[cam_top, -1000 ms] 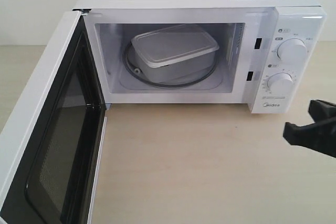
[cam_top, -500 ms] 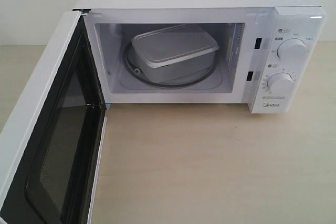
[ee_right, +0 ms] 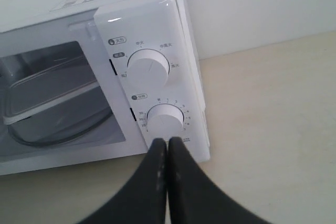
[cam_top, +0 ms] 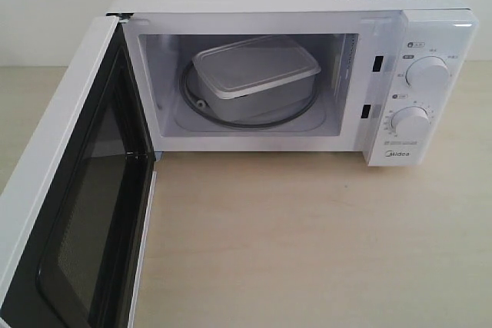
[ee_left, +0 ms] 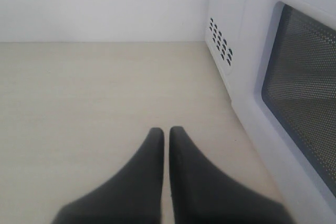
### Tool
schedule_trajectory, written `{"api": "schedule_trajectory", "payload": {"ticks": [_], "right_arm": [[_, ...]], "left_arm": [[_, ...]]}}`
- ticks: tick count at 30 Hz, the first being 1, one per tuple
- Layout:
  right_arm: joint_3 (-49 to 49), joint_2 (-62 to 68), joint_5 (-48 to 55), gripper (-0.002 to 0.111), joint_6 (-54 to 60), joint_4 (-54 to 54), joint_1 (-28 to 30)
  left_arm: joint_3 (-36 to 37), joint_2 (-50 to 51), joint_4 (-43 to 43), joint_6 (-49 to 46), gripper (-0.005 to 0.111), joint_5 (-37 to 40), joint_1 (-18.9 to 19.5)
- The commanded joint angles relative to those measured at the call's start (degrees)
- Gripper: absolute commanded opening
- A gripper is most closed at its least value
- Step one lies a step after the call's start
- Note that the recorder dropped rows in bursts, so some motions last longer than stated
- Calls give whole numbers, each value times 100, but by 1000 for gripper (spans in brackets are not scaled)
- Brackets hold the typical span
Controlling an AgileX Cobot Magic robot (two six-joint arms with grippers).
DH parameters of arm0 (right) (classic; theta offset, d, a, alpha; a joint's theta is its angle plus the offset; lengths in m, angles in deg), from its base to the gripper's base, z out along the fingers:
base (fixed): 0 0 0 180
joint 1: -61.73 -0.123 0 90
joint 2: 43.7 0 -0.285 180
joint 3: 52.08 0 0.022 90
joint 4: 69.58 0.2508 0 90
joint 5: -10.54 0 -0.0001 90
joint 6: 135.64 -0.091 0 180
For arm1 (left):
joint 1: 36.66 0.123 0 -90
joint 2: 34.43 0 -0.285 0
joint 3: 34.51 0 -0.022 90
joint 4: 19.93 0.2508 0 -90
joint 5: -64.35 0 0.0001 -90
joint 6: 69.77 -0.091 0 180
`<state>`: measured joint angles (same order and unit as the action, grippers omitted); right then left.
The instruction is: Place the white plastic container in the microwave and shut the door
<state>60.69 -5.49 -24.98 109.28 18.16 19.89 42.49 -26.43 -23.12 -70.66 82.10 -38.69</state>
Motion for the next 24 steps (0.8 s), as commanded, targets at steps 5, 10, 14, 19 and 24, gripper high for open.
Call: {"api": "schedule_trajectory", "payload": {"ticks": [5,10,14,19,24], "right_arm": [[-18,-46,36,0,47,-9,18],[-18,-46,12,0,143,-36,18],[-18,-46,-201,0,166,-309,18],[-18,-46,-1152,0,251,-540,18],[-18,-46,-1318,0,228,-540,18]], "left_arm": [[22,-21,0,49,4,-530,17],[22,-21,0,49,4,-2974,17],[22,-21,0,49,4,-4557,17],[-610,-21,0,88,4,-3793,17],[-1669,275,0,-20,4,-2448,17]]}}
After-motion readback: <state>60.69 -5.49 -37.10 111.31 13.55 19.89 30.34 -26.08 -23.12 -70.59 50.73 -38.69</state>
